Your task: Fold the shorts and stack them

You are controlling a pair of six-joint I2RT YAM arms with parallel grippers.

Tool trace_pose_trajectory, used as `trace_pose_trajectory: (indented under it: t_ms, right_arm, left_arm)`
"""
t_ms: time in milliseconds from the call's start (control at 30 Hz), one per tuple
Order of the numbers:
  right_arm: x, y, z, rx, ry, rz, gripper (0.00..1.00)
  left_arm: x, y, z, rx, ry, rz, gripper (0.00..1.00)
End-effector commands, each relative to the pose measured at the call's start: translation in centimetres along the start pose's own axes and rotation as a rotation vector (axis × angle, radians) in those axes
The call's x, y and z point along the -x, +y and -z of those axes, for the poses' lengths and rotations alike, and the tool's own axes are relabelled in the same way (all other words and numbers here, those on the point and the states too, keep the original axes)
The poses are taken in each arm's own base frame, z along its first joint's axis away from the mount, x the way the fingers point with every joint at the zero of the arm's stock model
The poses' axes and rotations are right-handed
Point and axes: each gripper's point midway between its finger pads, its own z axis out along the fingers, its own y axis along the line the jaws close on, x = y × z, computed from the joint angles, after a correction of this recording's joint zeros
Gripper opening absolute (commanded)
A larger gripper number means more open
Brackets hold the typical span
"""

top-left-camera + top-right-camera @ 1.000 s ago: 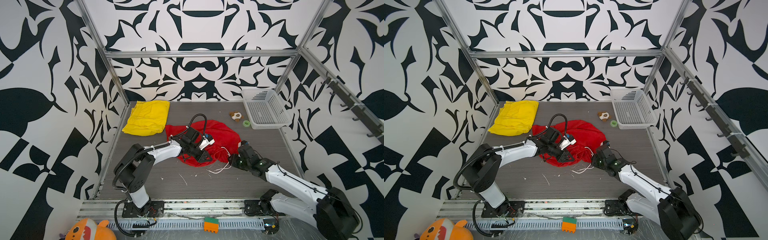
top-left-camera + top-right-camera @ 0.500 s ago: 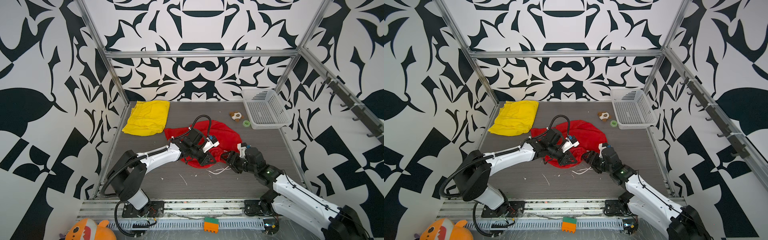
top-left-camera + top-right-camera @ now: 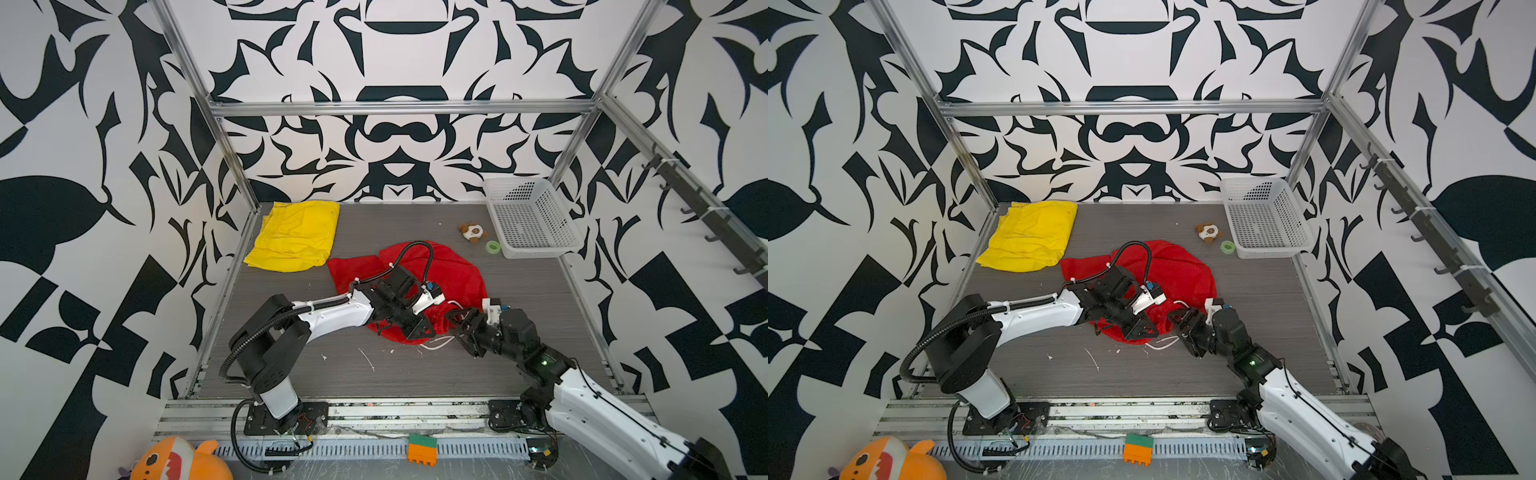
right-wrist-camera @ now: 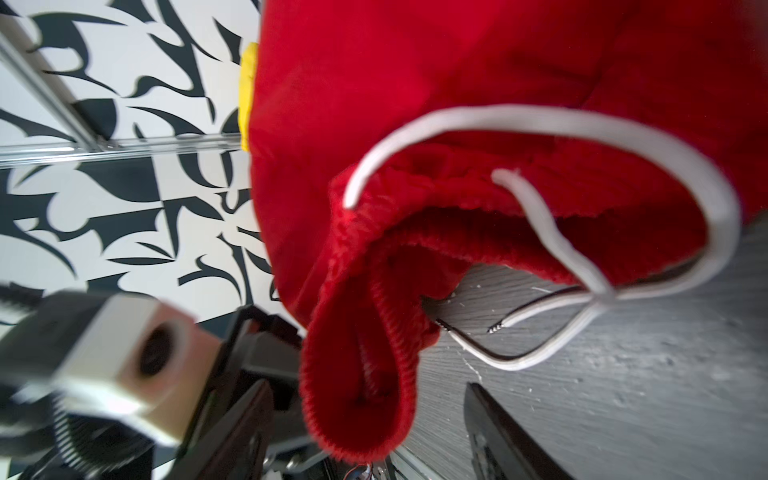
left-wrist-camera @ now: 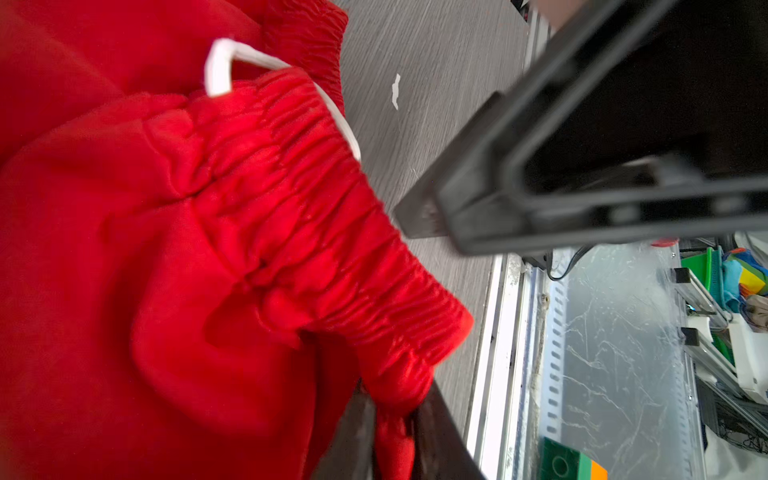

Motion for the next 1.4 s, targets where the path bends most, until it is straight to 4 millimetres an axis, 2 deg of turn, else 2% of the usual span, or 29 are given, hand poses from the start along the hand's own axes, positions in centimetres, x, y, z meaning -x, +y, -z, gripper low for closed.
trace_pose_trajectory:
  t_ms: [0, 133, 300, 567, 733, 867, 1067, 1267, 1367]
  right_arm:
    - [0.4, -1.1, 0.7, -0.021, -0.044, -0.029, 0.77]
    - [0.2, -0.5, 0.5, 0.003, -0.025, -0.035, 0.77]
    - [-0.3, 0.9, -0.8, 0.023, 0.03, -0.017, 0.77]
    - [-0.3, 0.6, -2.8, 0.008, 0.068, -0.007, 0.75]
    - [-0.6, 0.8, -3.8, 0.024, 0.104, -0.017, 0.7]
    - [-0.6, 0.9, -3.7, 0.005, 0.105, 0.006, 0.73]
    - [0.0, -0.2, -2.3, -0.056, 0.052, 0.035, 0.76]
    - [-0.3, -0.4, -2.5, -0.076, 0.075, 0.039, 0.75]
    - [-0.5, -0.7, -3.2, -0.083, 0.099, 0.036, 0.69]
  left_arm:
    - [1.0, -0.1, -0.3, -0.011, -0.022, -0.004, 0.2]
    - [1.4, -0.5, -0.3, -0.028, -0.037, -0.003, 0.2]
    - [1.3, -1.1, -0.9, -0.04, -0.029, -0.012, 0.21]
    - [1.9, -2.7, -2.0, -0.072, -0.027, -0.041, 0.23]
    - [2.2, -2.5, -2.4, -0.061, -0.029, -0.037, 0.24]
    - [1.4, -2.2, -2.6, -0.047, 0.012, -0.052, 0.24]
    - [-0.1, -1.5, -2.1, 0.01, 0.079, -0.092, 0.25]
    - [0.4, -2.1, -2.2, -0.022, 0.068, -0.108, 0.26]
    - [0.8, -2.3, -2.3, -0.034, 0.057, -0.11, 0.27]
